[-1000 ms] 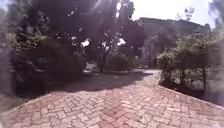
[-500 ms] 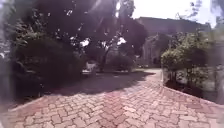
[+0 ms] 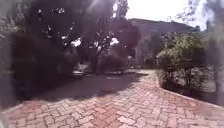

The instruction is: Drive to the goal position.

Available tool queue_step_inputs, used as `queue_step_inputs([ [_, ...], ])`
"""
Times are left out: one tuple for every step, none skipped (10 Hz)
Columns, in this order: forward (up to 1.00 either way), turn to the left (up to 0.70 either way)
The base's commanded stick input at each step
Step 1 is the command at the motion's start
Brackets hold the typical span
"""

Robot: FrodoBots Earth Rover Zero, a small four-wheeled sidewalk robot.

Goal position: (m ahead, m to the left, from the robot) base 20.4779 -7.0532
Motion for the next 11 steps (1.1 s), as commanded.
queue_step_inputs([
  [0.7, 0.0],
  [0.7, 0.0],
  [0.7, 0.0],
  [0.7, 0.0],
  [0.7, 0.0],
  [0.7, 0.0],
  [0.7, 0.0],
  [0.7, 0.0],
  [0.7, 0.0],
  [0.7, -0.01],
  [0.7, -0.04],
])
